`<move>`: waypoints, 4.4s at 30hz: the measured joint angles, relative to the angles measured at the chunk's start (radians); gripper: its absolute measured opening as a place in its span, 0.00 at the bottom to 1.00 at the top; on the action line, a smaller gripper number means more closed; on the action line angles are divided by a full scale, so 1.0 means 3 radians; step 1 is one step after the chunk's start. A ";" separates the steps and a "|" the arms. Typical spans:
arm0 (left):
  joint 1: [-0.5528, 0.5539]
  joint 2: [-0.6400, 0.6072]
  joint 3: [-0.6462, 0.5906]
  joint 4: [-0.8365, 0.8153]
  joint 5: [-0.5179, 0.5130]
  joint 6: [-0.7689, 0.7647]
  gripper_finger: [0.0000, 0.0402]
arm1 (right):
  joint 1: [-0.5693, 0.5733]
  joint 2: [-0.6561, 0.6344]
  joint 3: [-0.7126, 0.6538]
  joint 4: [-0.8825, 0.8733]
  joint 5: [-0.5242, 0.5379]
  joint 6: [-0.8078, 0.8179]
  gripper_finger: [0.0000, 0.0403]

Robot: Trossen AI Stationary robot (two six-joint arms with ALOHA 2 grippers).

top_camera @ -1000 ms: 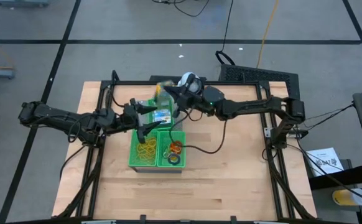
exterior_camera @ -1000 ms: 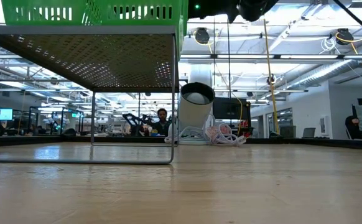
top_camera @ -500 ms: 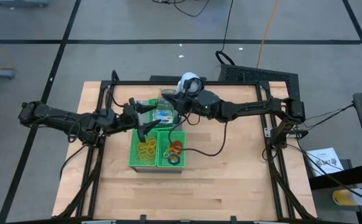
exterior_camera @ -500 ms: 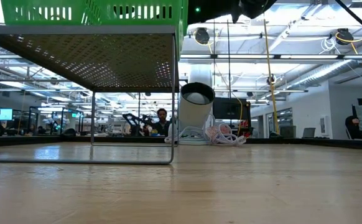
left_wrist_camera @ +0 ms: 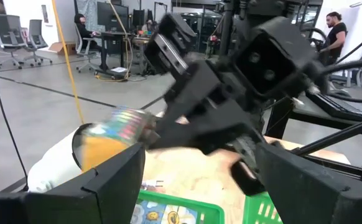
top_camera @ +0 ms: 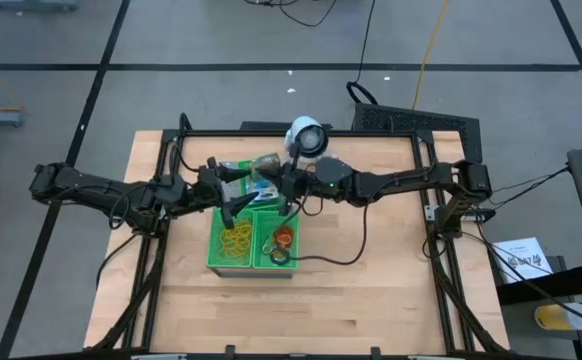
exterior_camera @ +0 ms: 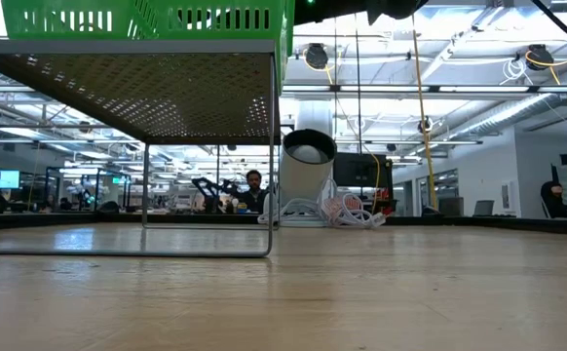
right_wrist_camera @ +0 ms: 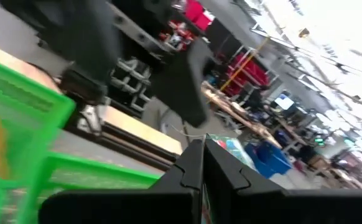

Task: Pick & Place Office Desk Supplies
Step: Put the crayon box into the top green basket on the shelf, then return to Home Position

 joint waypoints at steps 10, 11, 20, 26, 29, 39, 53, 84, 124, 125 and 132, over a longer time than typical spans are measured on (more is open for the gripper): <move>0.0000 0.0000 0.0000 0.0000 -0.0008 0.0001 0.77 | 0.0193 0.0000 -0.0001 -0.0171 0.0000 0.0222 0.00; -0.0001 0.0000 0.0000 0.0000 -0.0007 0.0001 0.77 | 0.0216 0.0000 -0.0001 -0.0188 0.0008 0.0241 0.00; -0.0001 0.0000 0.0000 0.0000 -0.0008 0.0002 0.77 | 0.0328 0.0001 -0.0004 -0.0347 -0.0004 0.0422 0.00; -0.0001 0.0000 0.0000 -0.0001 -0.0008 0.0003 0.77 | 0.0336 0.0001 -0.0004 -0.0545 -0.0011 0.0726 0.00; -0.0001 0.0000 0.0000 0.0000 -0.0006 0.0003 0.77 | 0.0336 0.0003 -0.0004 -0.0698 -0.0010 0.0851 0.00; 0.0000 0.0000 0.0000 -0.0001 -0.0006 0.0004 0.77 | 0.0300 0.0003 -0.0004 -0.0613 -0.0134 0.0882 0.00; -0.0001 0.0000 0.0000 -0.0001 0.0002 -0.0004 0.77 | 0.0093 0.0003 -0.0004 -0.0746 -0.0446 0.1345 0.00; -0.0188 -0.0880 0.0010 -0.0922 0.0019 0.0014 0.77 | 0.0127 -0.1298 -0.0003 -0.2325 -0.0242 0.1612 0.41; -0.0256 -0.2970 -0.1328 -0.1479 -0.0420 -0.0001 0.77 | 0.0228 -0.5143 -0.3663 -0.1533 -0.0240 0.2460 0.41; -0.0256 -0.2998 -0.1354 -0.1483 -0.0420 -0.0003 0.77 | 0.0228 -0.5179 -0.3732 -0.1459 -0.0241 0.2446 0.41; -0.0256 -0.3091 -0.1488 -0.1514 -0.0434 -0.0024 0.77 | 0.0229 -0.5445 -0.4051 -0.1333 -0.0087 0.2417 0.41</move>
